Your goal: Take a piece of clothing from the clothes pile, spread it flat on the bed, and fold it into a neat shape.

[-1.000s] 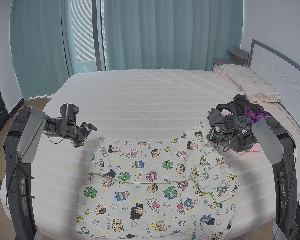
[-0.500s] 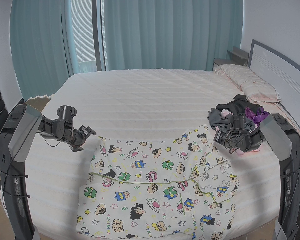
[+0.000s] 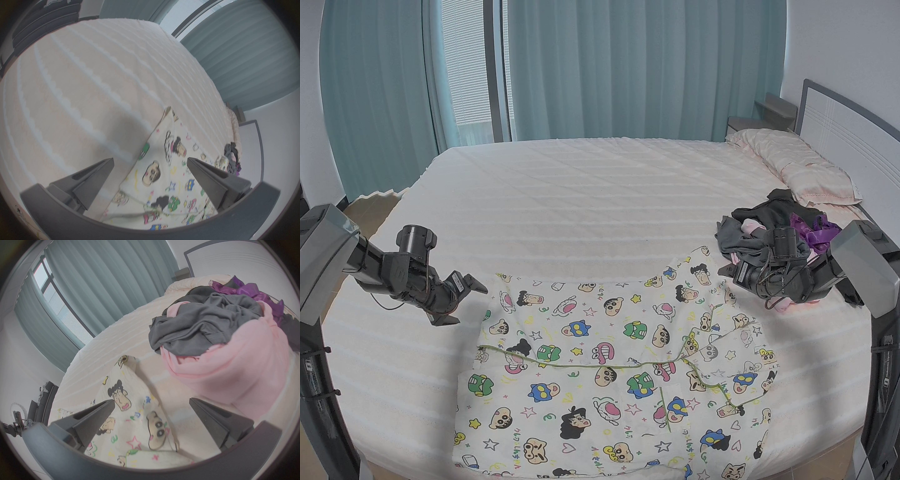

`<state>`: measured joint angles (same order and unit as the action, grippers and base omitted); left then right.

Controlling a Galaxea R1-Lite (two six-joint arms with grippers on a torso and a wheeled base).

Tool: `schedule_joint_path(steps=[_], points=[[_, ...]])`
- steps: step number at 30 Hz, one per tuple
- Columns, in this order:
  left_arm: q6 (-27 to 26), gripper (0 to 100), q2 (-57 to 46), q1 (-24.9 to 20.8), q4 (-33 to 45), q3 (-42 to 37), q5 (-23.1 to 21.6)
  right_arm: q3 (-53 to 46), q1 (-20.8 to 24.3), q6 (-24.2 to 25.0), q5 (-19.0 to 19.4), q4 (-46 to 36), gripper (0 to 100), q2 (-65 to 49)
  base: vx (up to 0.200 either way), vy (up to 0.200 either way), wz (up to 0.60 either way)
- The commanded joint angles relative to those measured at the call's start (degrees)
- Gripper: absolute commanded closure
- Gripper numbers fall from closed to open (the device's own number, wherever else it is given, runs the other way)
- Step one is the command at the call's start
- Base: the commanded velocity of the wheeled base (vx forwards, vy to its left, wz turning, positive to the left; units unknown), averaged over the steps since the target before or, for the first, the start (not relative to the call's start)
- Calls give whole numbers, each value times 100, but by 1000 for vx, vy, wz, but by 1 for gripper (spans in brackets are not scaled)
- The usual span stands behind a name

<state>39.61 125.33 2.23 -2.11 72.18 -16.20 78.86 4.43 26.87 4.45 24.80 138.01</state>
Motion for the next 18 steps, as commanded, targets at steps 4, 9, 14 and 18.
schedule_joint_path(steps=[4, 9, 14, 18], points=[[-454, 0, -1310, 58, -185, -1945, -806, -2085, 164, 345, -32, 342, 0, -1558, 0, 0, 0], [-805, 0, -1441, 67, -844, -2806, -867, -3369, 296, 381, -49, 1098, 0, -2103, 0, 0, 0], [-981, 0, -1415, 14, -1389, -3289, -718, -4080, 498, 425, -41, 1502, 0, -2375, 0, 0, 0], [-999, 0, -1424, 5, -1556, -3491, -524, -4617, 753, 600, -41, 1774, 0, -2577, 0, 0, 0]])
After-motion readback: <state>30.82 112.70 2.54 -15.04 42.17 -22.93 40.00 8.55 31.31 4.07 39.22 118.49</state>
